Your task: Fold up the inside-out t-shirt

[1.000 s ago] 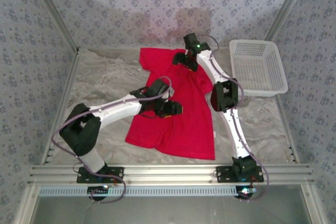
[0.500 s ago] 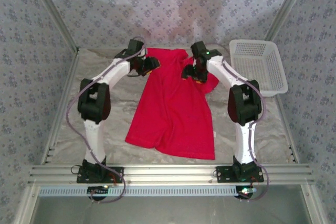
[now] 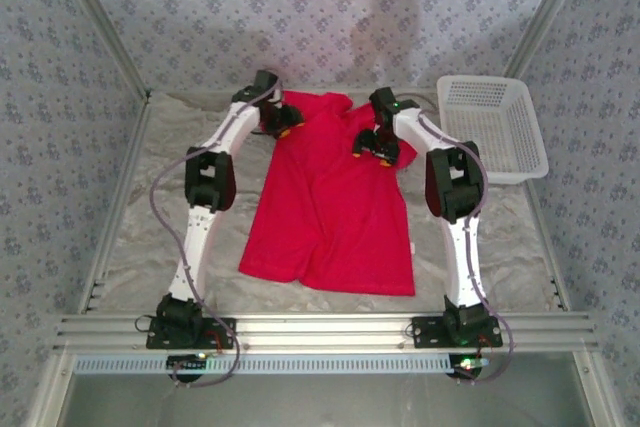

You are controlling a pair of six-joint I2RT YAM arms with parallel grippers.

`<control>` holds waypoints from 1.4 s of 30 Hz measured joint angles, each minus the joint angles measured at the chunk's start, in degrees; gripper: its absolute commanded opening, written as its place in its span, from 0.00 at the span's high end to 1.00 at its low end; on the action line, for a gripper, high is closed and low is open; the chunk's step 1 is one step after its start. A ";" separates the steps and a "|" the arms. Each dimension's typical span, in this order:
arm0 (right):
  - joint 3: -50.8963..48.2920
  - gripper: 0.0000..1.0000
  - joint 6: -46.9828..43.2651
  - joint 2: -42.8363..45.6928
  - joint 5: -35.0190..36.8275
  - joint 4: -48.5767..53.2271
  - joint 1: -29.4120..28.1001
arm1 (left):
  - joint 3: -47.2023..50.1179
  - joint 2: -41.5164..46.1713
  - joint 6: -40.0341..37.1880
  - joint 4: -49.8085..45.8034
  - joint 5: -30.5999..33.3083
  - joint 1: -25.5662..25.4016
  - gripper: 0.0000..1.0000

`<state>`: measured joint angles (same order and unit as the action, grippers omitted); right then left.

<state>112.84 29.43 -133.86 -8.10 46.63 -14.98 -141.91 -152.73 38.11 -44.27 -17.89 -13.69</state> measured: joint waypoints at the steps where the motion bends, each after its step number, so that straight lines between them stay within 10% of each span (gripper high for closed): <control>1: 2.62 0.22 -0.17 -1.73 0.37 0.66 0.87 | 0.68 0.44 -0.66 -0.48 0.72 1.68 0.50; 9: 7.72 0.21 -3.08 -2.60 3.96 4.79 1.70 | 20.85 15.02 -4.28 -2.32 9.49 12.33 0.41; 24: -50.38 0.58 -1.22 48.13 7.26 -3.30 -27.47 | 69.66 61.07 -3.93 9.20 11.17 -2.78 0.43; 34: -59.45 0.51 5.03 47.98 9.92 -7.17 -42.05 | 95.17 72.02 2.21 14.67 13.79 -8.04 0.44; 42: -59.43 0.51 6.19 43.47 14.23 -8.17 -42.23 | 97.74 74.86 3.39 17.46 15.87 -8.02 0.44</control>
<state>53.41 35.62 -90.39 6.13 38.46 -57.21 -44.16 -77.87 41.50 -26.81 -2.02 -21.71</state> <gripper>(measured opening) 0.499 0.563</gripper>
